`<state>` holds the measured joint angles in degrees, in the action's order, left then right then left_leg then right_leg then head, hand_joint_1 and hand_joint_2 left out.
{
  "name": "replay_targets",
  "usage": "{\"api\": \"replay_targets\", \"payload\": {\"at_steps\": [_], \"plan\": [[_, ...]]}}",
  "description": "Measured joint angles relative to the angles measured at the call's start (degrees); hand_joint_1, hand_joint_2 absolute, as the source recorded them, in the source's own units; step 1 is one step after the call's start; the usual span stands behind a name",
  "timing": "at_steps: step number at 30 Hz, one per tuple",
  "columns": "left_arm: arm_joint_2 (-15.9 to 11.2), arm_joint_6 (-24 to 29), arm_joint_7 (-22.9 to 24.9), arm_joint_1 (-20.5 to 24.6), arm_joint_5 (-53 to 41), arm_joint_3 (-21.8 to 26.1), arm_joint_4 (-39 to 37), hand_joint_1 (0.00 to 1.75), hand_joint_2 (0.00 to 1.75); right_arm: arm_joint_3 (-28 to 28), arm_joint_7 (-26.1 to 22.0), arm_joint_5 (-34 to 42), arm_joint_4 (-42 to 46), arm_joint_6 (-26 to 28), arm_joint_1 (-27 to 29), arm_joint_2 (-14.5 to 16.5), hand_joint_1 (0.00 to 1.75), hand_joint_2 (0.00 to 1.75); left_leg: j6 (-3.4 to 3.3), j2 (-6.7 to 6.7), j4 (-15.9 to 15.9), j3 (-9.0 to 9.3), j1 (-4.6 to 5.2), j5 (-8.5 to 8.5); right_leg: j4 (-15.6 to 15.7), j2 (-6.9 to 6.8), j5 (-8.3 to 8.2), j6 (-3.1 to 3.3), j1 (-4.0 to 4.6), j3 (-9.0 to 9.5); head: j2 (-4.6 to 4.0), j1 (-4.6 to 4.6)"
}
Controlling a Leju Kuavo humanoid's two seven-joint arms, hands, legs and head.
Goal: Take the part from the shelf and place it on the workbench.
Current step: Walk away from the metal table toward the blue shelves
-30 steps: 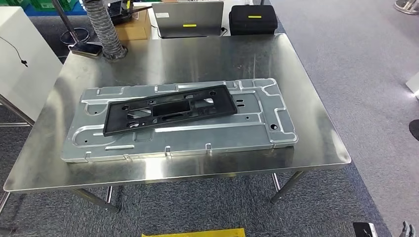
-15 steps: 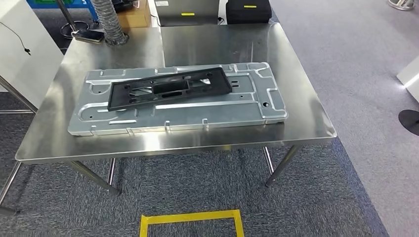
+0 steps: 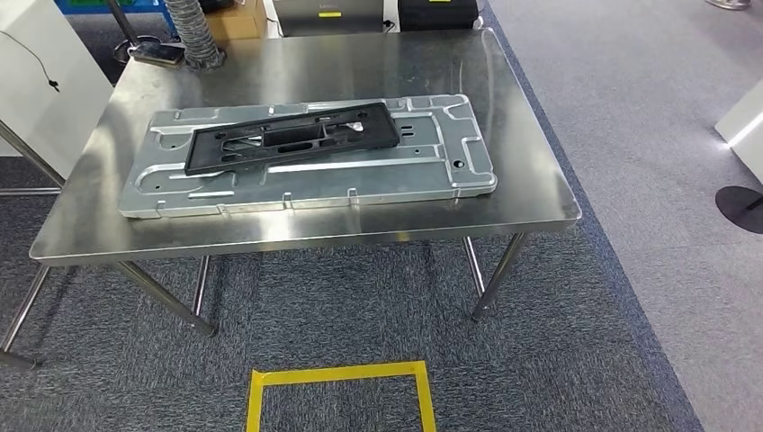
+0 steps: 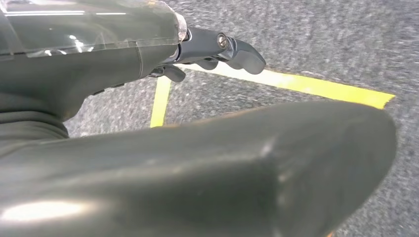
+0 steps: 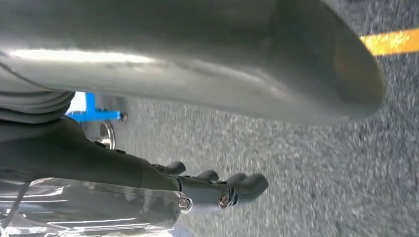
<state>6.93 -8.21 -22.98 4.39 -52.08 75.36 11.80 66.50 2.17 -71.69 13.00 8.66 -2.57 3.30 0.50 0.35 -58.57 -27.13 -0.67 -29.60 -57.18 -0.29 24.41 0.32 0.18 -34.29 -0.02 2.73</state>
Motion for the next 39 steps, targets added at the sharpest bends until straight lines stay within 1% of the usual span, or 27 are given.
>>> {"api": "replay_targets", "payload": {"at_steps": [1,3,4,5,6,8,9,10,11,13,15,16,18,20,23,24,25,26,27,28,29,31,32,34,35,36,39], "plan": [[-0.2,0.0,-0.2,0.1,-0.1,-0.1,0.0,0.00,0.00,0.2,-0.2,0.1,-0.1,-0.3,-0.2,0.3,0.00,0.00,-0.24,-0.02,1.9,0.98,0.24,-0.34,0.0,-0.02,-0.47,-0.30,-0.05,-0.28,0.00,0.00],[-0.5,-0.1,-0.5,0.1,-0.3,-0.3,0.0,0.00,0.00,0.6,-0.7,0.2,-0.3,-0.8,-0.6,0.7,0.00,0.00,-0.79,0.11,2.9,0.70,0.33,0.25,0.1,0.05,-1.25,-0.95,-0.25,-0.68,0.00,0.00],[-0.6,-0.1,-0.5,0.1,-0.4,-0.4,0.0,0.00,0.00,0.7,-1.0,0.4,-0.4,-1.0,-0.7,0.8,0.00,0.00,-1.24,0.23,3.1,0.29,0.24,0.82,-0.3,0.14,-0.70,-1.25,-0.32,-0.97,0.01,0.00],[-0.7,-0.2,-0.6,0.2,-0.5,-0.4,0.0,0.00,0.00,0.9,-1.4,0.7,-0.5,-1.1,-0.8,1.0,0.00,0.00,-1.77,0.35,3.3,-0.20,0.10,1.45,-1.5,0.23,0.91,-1.50,-0.38,-1.47,0.01,0.00],[-0.9,-0.2,-0.7,0.2,-0.6,-0.5,0.0,0.00,0.00,1.1,-1.8,1.0,-0.6,-1.2,-0.9,1.1,0.00,0.00,-2.18,0.46,3.5,-0.75,-0.02,2.07,-4.0,0.30,3.52,-1.72,-0.50,-2.22,0.01,0.00],[-1.2,-0.2,-0.8,0.3,-1.0,-0.6,0.0,0.00,0.00,1.4,-2.6,1.6,-0.8,-1.5,-1.1,1.5,0.00,0.00,-2.53,0.50,3.3,-2.16,0.09,3.18,-11.2,0.32,9.06,-2.09,-0.77,-3.91,0.01,0.00],[-1.4,-0.2,-0.9,0.3,-1.1,-0.7,0.0,0.00,0.00,1.6,-2.8,1.8,-0.9,-1.6,-1.2,1.7,0.00,0.00,-2.46,0.53,3.2,-2.98,0.12,3.72,-14.3,0.32,10.35,-2.26,-0.88,-4.28,0.01,0.00],[-1.5,-0.2,-0.9,0.3,-1.3,-0.7,0.0,0.00,0.00,1.7,-3.0,1.9,-1.0,-1.7,-1.3,1.8,0.00,0.00,-2.35,0.57,3.0,-3.84,0.13,4.24,-15.9,0.31,10.19,-2.39,-0.96,-3.93,0.01,0.00],[-1.6,-0.2,-0.9,0.3,-1.4,-0.8,0.0,0.00,0.00,1.8,-3.2,2.0,-1.1,-1.9,-1.4,1.9,0.00,0.00,-2.22,0.59,2.7,-4.77,0.10,4.72,-15.6,0.30,8.86,-2.45,-1.02,-2.67,0.01,0.00],[-1.7,-0.1,-0.9,0.3,-1.5,-1.0,0.0,0.00,0.00,1.9,-3.2,1.9,-1.1,-2.3,-1.5,2.1,0.00,0.00,-1.86,0.59,1.9,-6.48,0.05,5.51,-9.7,0.28,5.82,-2.31,-1.08,2.38,0.00,0.00],[-1.8,-0.1,-1.1,0.3,-1.5,-1.1,0.0,0.00,0.00,1.9,-2.8,1.7,-1.1,-2.4,-1.8,2.3,0.00,0.00,-1.25,0.59,1.2,-7.68,0.16,6.23,-1.6,0.31,5.91,-1.82,-0.87,7.71,0.00,0.00],[-1.8,-0.1,-1.3,0.3,-1.5,-1.2,0.0,0.00,0.00,1.9,-2.5,1.6,-1.1,-2.4,-1.9,2.4,0.00,0.00,-0.90,0.61,1.0,-8.04,0.19,6.66,0.8,0.33,6.51,-1.52,-0.71,9.04,0.00,0.00],[-1.9,-0.1,-1.5,0.3,-1.4,-1.4,0.0,0.00,0.00,1.9,-2.1,1.1,-1.2,-2.4,-2.0,2.6,0.00,0.00,-0.15,0.61,1.0,-8.43,0.18,7.59,2.1,0.30,6.59,-0.83,-0.56,9.12,0.00,0.00],[-2.0,-0.1,-1.8,0.2,-1.4,-1.4,0.0,0.00,0.00,1.9,-1.8,0.9,-1.3,-2.4,-2.0,2.8,0.00,0.00,0.47,0.38,-0.3,-9.09,0.02,5.95,2.1,0.09,5.48,0.10,-0.66,8.21,0.00,0.00],[-2.2,-0.1,-2.2,0.2,-1.4,-1.5,0.0,0.00,0.00,1.9,-1.8,0.8,-1.3,-2.4,-2.1,3.0,0.00,0.00,1.01,0.18,-9.1,-11.35,-0.17,-2.21,1.8,-0.16,3.68,1.05,-0.48,5.97,0.01,0.00],[-2.2,-0.2,-2.3,0.2,-1.4,-1.5,0.0,0.00,0.00,1.9,-2.0,0.8,-1.3,-2.5,-2.1,3.0,0.00,0.00,1.13,0.18,-12.6,-11.88,-0.18,-3.93,1.6,-0.18,3.09,1.09,-0.34,5.01,0.02,0.00],[-2.2,-0.2,-2.4,0.3,-1.4,-1.5,0.0,0.00,0.00,1.9,-2.2,0.8,-1.3,-2.6,-2.1,3.0,0.00,0.00,1.21,0.17,-15.0,-11.82,-0.18,-4.25,1.2,-0.20,2.49,1.09,-0.24,3.97,0.02,0.00],[-2.2,-0.2,-2.4,0.3,-1.4,-1.5,0.0,0.00,0.00,1.9,-2.4,0.8,-1.3,-2.6,-2.1,3.0,0.00,0.00,1.22,0.17,-15.9,-10.99,-0.18,-3.28,0.9,-0.20,1.92,1.02,-0.18,2.88,0.02,0.00],[-2.3,-0.1,-2.4,0.4,-1.5,-1.5,0.0,0.00,0.00,1.9,-2.6,0.8,-1.3,-2.7,-2.2,3.0,0.00,0.00,1.16,0.17,-14.7,-9.26,-0.19,-1.55,0.5,-0.19,1.39,0.91,-0.15,1.79,0.02,0.00],[-2.3,-0.1,-2.4,0.5,-1.5,-1.5,0.0,0.00,0.00,1.9,-2.7,0.8,-1.3,-2.9,-2.2,3.0,0.00,0.00,1.01,0.15,-11.7,-6.61,-0.19,0.01,0.0,-0.17,0.89,0.75,-0.15,0.74,0.02,0.00],[-2.3,-0.1,-2.4,0.7,-1.5,-1.6,0.0,0.00,0.00,1.9,-2.8,0.8,-1.3,-3.1,-2.3,3.1,0.00,0.00,0.80,0.08,-7.6,-3.55,-0.15,0.24,-0.4,-0.15,0.39,0.51,-0.11,-0.16,0.02,0.01],[-2.5,0.0,-2.6,0.9,-1.6,-1.7,0.0,0.00,0.00,1.9,-3.0,0.8,-1.4,-3.5,-2.4,3.3,0.00,0.00,0.13,-0.14,0.0,1.08,0.10,-1.08,-0.8,-0.14,-0.66,-0.08,-0.04,-1.25,0.01,0.01],[-2.6,0.1,-2.6,1.0,-1.7,-1.7,0.0,0.00,0.00,1.9,-3.0,0.8,-1.4,-3.6,-2.4,3.5,0.00,0.00,-0.29,-0.23,1.8,1.80,0.29,-1.83,-0.7,-0.14,-1.25,-0.41,-0.06,-1.49,0.01,0.01],[-3.0,0.3,-2.8,0.9,-1.9,-1.8,0.0,0.00,0.00,1.9,-3.0,0.9,-1.5,-3.9,-2.4,3.8,0.00,0.00,-1.28,-0.12,2.5,1.10,0.45,-1.05,-0.5,-0.04,-2.25,-1.09,-0.22,-1.86,0.01,0.01],[-3.2,0.4,-2.8,0.8,-2.0,-1.8,0.0,0.00,0.00,1.9,-3.0,1.0,-1.5,-4.1,-2.4,3.9,0.00,0.00,-1.80,0.01,2.5,0.47,0.43,-0.37,-0.8,0.06,-1.59,-1.43,-0.34,-2.27,0.02,0.01],[-3.3,0.5,-2.8,0.8,-2.1,-1.8,0.0,0.00,0.00,2.0,-3.0,1.0,-1.5,-4.3,-2.3,4.1,0.00,0.00,-2.31,0.15,2.6,-0.26,0.37,0.41,-2.1,0.14,0.31,-1.71,-0.42,-2.81,0.01,0.00],[-3.9,0.5,-2.9,0.7,-2.2,-1.9,0.1,0.00,0.00,2.0,-2.9,1.0,-1.6,-4.6,-2.3,4.5,0.00,0.00,-3.11,0.33,2.6,-2.95,0.49,2.73,-11.4,0.22,9.43,-2.07,-0.61,-4.81,0.00,0.00]]}}
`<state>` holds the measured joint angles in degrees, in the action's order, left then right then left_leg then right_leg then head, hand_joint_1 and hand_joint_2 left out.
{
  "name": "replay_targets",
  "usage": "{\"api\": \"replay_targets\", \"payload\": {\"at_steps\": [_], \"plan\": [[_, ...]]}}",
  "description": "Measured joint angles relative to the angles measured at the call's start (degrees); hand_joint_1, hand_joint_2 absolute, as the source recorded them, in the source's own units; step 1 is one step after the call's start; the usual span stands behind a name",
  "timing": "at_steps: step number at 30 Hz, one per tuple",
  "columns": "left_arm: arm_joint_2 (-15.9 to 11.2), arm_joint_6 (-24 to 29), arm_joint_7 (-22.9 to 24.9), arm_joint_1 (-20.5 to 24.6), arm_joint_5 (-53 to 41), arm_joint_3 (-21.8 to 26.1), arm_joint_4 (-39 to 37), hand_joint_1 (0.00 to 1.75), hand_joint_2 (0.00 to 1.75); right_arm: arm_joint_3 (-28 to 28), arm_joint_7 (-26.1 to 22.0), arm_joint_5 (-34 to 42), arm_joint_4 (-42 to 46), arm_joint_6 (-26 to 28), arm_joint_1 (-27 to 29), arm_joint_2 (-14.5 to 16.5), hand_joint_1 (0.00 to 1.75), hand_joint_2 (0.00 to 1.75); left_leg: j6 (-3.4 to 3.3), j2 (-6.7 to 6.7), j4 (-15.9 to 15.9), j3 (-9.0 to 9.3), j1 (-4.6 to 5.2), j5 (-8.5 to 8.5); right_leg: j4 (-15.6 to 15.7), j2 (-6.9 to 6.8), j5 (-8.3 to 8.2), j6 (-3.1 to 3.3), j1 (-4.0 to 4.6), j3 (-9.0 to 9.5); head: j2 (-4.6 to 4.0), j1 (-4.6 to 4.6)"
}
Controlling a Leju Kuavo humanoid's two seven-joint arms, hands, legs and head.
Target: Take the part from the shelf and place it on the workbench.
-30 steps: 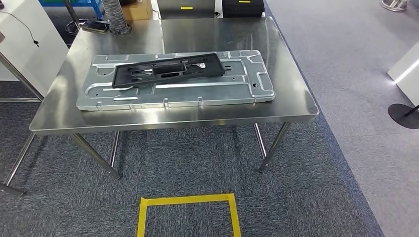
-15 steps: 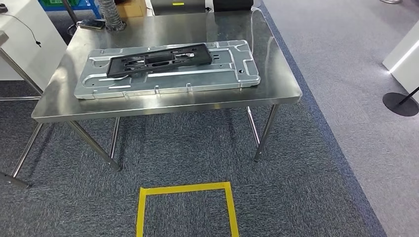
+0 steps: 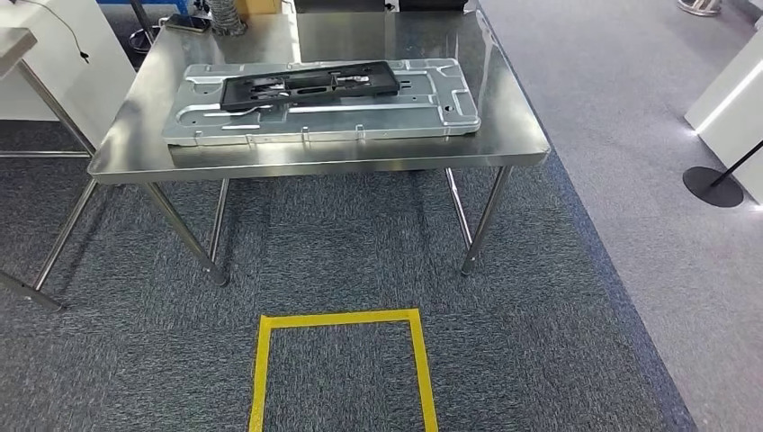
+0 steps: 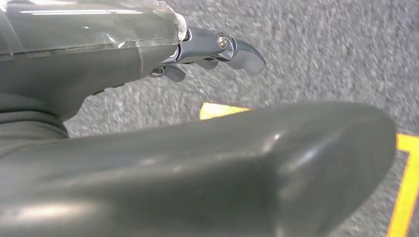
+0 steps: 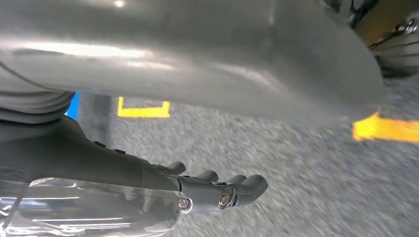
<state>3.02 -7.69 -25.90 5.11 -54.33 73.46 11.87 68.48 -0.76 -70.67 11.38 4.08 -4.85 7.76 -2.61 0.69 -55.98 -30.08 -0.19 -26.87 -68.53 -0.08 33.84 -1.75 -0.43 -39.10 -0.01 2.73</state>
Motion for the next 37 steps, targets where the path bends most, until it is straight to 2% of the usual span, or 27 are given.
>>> {"api": "replay_targets", "payload": {"at_steps": [1,2,3,5,7,8,9,11,12,13,15,16,17,18,19,20,21,23,24,26,28,30,32,33,35,36,37], "plan": [[-0.1,0.0,0.0,0.0,0.0,0.0,0.0,0.00,0.00,0.0,0.0,0.0,0.0,0.0,0.0,0.1,0.00,0.00,0.01,0.02,-0.1,-1.02,0.09,0.78,-3.2,0.00,1.19,-0.03,0.00,-0.20,0.01,0.00],[-0.2,0.0,0.0,-0.1,0.0,0.0,0.0,0.00,0.00,0.0,0.0,-0.1,0.0,0.0,0.0,0.2,0.00,0.00,0.06,0.04,-0.2,-2.13,0.15,1.56,-5.2,0.00,0.79,-0.02,0.01,0.27,0.01,0.00],[-0.2,0.0,0.0,-0.1,0.0,0.0,0.0,0.00,0.00,0.0,0.0,-0.1,0.0,0.0,-0.1,0.2,0.00,0.00,0.14,0.07,-0.5,-3.27,0.18,2.30,-5.4,0.00,-0.78,0.04,0.03,1.56,0.00,0.00],[-0.2,0.0,0.2,-0.1,0.0,0.0,0.0,0.00,0.00,0.0,-0.1,-0.2,0.0,0.1,-0.2,0.2,0.00,0.00,0.38,0.07,-1.1,-5.41,0.19,3.61,-0.2,0.00,-3.75,0.42,0.13,7.04,0.00,0.00],[-0.1,-0.1,0.4,-0.1,0.1,0.0,0.0,0.00,0.00,0.0,-0.1,-0.3,0.0,0.2,-0.4,0.1,0.00,0.00,0.85,0.10,-1.7,-6.76,0.27,4.70,9.2,-0.05,-2.71,1.05,0.42,14.04,0.00,0.00],[0.0,-0.2,0.5,0.0,0.2,0.0,0.0,0.00,0.00,0.0,0.0,-0.3,0.0,0.3,-0.5,0.1,0.00,0.00,1.15,0.17,-1.8,-7.13,0.25,5.34,12.5,-0.03,-1.69,1.35,0.61,16.13,0.00,0.01],[0.0,-0.3,0.5,0.0,0.2,0.0,0.0,0.00,0.00,0.0,0.1,-0.4,0.0,0.3,-0.6,0.0,0.00,0.00,1.48,0.27,-1.8,-7.38,0.22,6.03,14.4,-0.01,-1.19,1.61,0.79,17.07,0.01,0.01],[0.1,-0.5,0.4,0.0,0.3,0.0,0.0,0.00,0.00,0.0,0.3,-0.7,0.0,0.2,-0.5,0.0,0.00,0.00,2.12,0.24,-1.6,-7.90,0.05,6.52,14.9,-0.09,-2.22,2.19,0.66,16.18,0.01,0.01],[0.2,-0.6,0.3,-0.1,0.4,0.0,0.0,0.00,0.00,0.0,0.4,-0.9,0.0,0.2,-0.5,-0.1,0.00,0.00,2.39,0.12,-2.4,-8.30,-0.02,5.11,15.0,-0.23,-3.01,2.55,0.54,15.52,0.01,0.00],[0.3,-0.6,0.3,-0.1,0.4,0.0,0.0,0.00,0.00,0.0,0.4,-1.0,0.0,0.2,-0.4,-0.2,0.00,0.00,2.67,-0.03,-4.3,-8.88,-0.12,2.40,15.0,-0.37,-3.87,2.86,0.41,14.68,0.01,0.00],[0.4,-0.6,0.3,-0.2,0.5,0.0,0.0,0.00,0.00,0.0,0.3,-1.2,0.0,0.2,-0.3,-0.4,0.00,0.00,3.17,-0.15,-11.1,-10.04,-0.43,-4.14,14.8,-0.53,-5.40,3.18,0.51,12.78,0.01,0.01],[0.5,-0.5,0.4,-0.1,0.5,0.0,0.0,0.00,0.00,0.0,0.1,-1.2,0.0,0.1,-0.2,-0.5,0.00,0.00,3.42,-0.15,-14.8,-10.34,-0.59,-5.77,14.7,-0.56,-6.11,3.15,0.56,11.71,0.01,0.01],[0.6,-0.4,0.6,-0.1,0.5,0.0,0.0,0.00,0.00,0.0,-0.1,-1.3,0.0,0.0,-0.2,-0.5,0.00,0.00,3.62,-0.15,-17.6,-10.26,-0.73,-5.44,14.5,-0.58,-6.77,3.05,0.57,10.62,0.01,0.01],[0.7,-0.3,0.8,-0.1,0.6,0.0,0.0,0.00,0.00,0.0,-0.3,-1.3,0.0,-0.1,-0.2,-0.6,0.00,0.00,3.77,-0.15,-19.1,-9.66,-0.88,-3.62,14.1,-0.59,-7.38,2.89,0.54,9.45,0.01,0.01],[0.7,-0.2,1.0,-0.1,0.6,0.0,0.0,0.00,0.00,0.0,-0.5,-1.3,0.0,-0.2,-0.2,-0.6,0.00,0.00,3.88,-0.15,-18.8,-8.28,-1.03,-1.25,13.7,-0.59,-7.93,2.66,0.48,8.19,0.01,0.01],[0.8,-0.1,1.3,-0.1,0.6,0.1,0.0,0.00,0.00,0.0,-0.7,-1.3,0.0,-0.4,-0.2,-0.6,0.00,0.00,3.95,-0.17,-16.6,-5.92,-1.19,0.17,13.1,-0.59,-8.44,2.37,0.41,7.01,0.01,0.02],[0.9,0.0,1.6,0.0,0.6,0.1,0.0,0.00,0.00,0.0,-1.0,-1.3,0.1,-0.7,-0.2,-0.7,0.00,0.00,3.98,-0.20,-12.5,-2.33,-1.27,0.00,12.4,-0.56,-8.79,2.06,0.41,5.96,0.01,0.02],[0.9,0.2,2.2,0.3,0.5,0.1,0.0,0.00,0.00,-0.1,-1.7,-1.3,0.1,-1.3,-0.2,-0.9,0.00,0.00,3.49,-0.33,-3.7,3.88,-1.22,-3.65,11.0,-0.57,-9.39,1.34,0.52,4.54,0.00,0.01],[1.0,0.4,2.5,0.3,0.5,0.1,0.0,0.00,0.00,-0.1,-2.1,-1.2,0.1,-1.6,-0.2,-0.9,0.00,0.00,3.09,-0.36,-1.2,5.41,-1.05,-5.06,10.7,-0.58,-9.73,0.97,0.51,4.13,-0.01,0.01],[1.0,0.6,3.0,0.2,0.5,0.1,0.0,0.00,0.00,-0.1,-2.8,-1.1,0.1,-2.0,-0.1,-1.0,0.00,0.00,1.96,-0.21,-0.4,5.08,-0.88,-5.22,10.2,-0.54,-10.18,0.18,0.24,3.55,0.00,0.01],[1.0,0.9,3.4,0.1,0.7,0.2,0.0,0.00,0.00,-0.1,-3.1,-1.0,0.1,-2.3,0.1,-1.1,0.00,0.00,1.02,0.01,-0.3,4.33,-0.81,-4.34,7.3,-0.39,-7.75,-0.37,-0.09,2.25,0.01,0.00],[0.9,0.9,3.7,0.0,0.7,0.2,0.0,0.00,0.00,-0.1,-3.2,-1.0,0.0,-2.5,0.2,-1.2,0.00,0.00,0.55,0.09,-0.4,3.29,-0.58,-3.51,0.4,-0.25,-3.04,-0.64,-0.25,-0.34,0.01,0.00],[0.9,1.0,3.8,0.0,0.7,0.2,0.0,0.00,0.00,-0.1,-3.3,-1.0,0.0,-2.6,0.3,-1.2,0.00,0.00,0.39,0.11,-0.6,2.26,-0.20,-2.85,-5.2,-0.20,-0.43,-0.68,-0.26,-1.79,0.01,0.00],[0.9,1.0,3.8,-0.1,0.8,0.2,0.0,0.00,0.00,-0.1,-3.5,-1.0,0.0,-2.7,0.3,-1.2,0.00,0.00,0.37,0.11,-0.6,1.89,-0.02,-2.61,-5.0,-0.19,-0.71,-0.52,-0.21,-0.98,0.01,0.00],[0.9,1.0,3.9,-0.1,0.9,0.3,0.0,0.00,0.00,-0.1,-3.8,-1.0,0.0,-3.0,0.3,-1.3,0.00,0.00,0.39,0.08,-0.7,1.60,0.30,-2.27,1.3,-0.18,-3.58,0.31,0.18,3.71,0.01,0.00],[1.1,1.1,4.0,0.0,1.0,0.3,0.0,0.00,0.00,-0.1,-3.9,-0.9,0.0,-3.2,0.2,-1.4,0.00,0.44,0.48,0.10,-0.8,1.55,0.46,-2.15,5.4,-0.20,-4.76,0.95,0.45,6.33,0.01,0.00],[1.1,1.1,4.1,0.0,1.1,0.3,0.0,0.00,0.00,-0.1,-4.0,-0.9,0.0,-3.2,0.2,-1.5,0.00,0.58,0.51,0.10,-0.8,1.56,0.53,-2.09,7.7,-0.21,-5.49,1.30,0.63,7.82,0.01,0.00]]}}
